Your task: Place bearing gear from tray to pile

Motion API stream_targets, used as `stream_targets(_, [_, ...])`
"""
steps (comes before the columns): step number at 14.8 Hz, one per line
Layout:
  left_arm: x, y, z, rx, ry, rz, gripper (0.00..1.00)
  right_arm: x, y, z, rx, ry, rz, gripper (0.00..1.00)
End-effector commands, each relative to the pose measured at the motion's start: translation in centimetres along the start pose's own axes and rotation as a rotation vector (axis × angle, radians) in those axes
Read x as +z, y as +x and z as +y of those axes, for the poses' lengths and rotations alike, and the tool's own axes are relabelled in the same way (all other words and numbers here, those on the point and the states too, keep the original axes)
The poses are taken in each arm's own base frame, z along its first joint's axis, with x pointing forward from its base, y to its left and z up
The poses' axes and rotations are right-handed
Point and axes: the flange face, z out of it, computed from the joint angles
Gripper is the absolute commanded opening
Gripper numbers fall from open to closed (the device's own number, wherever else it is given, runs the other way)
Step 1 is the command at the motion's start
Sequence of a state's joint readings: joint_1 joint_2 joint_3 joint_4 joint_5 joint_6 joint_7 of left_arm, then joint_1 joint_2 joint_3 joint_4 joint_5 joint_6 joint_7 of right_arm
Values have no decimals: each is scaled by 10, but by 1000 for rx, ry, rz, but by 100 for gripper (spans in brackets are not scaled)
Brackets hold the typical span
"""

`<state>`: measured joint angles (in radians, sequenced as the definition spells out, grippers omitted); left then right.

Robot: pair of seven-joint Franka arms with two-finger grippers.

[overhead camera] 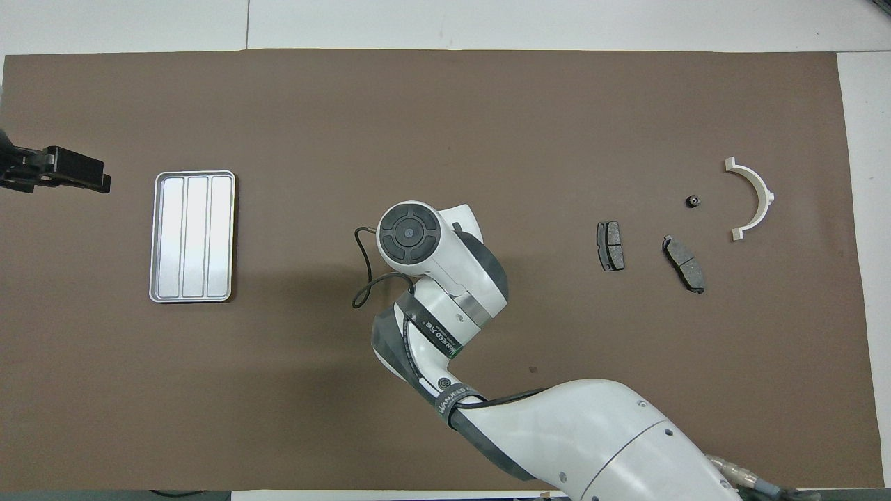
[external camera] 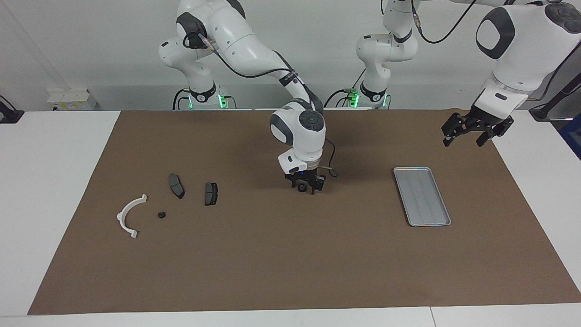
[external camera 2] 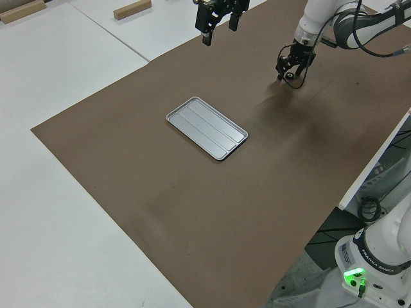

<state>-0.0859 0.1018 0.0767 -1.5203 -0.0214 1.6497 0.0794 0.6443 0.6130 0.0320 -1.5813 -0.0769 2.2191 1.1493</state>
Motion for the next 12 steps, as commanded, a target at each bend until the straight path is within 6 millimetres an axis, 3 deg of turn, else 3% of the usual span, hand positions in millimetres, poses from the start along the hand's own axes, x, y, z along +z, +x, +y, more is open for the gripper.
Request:
stream_targets(1, [8, -4, 0, 15, 16, -29, 100, -3, -1, 2, 30, -1, -17, 52])
stream_targets(6, [8, -3, 1, 18, 10, -18, 100, -3, -1, 2, 30, 0, -16, 27])
stream_targets(8, [10, -4, 2, 19, 10, -15, 100, -3, -1, 2, 30, 0, -16, 2])
stream_targets(12, [8, -2, 5, 24, 12, 26, 100, -14, 6, 1, 27, -7, -7, 0])
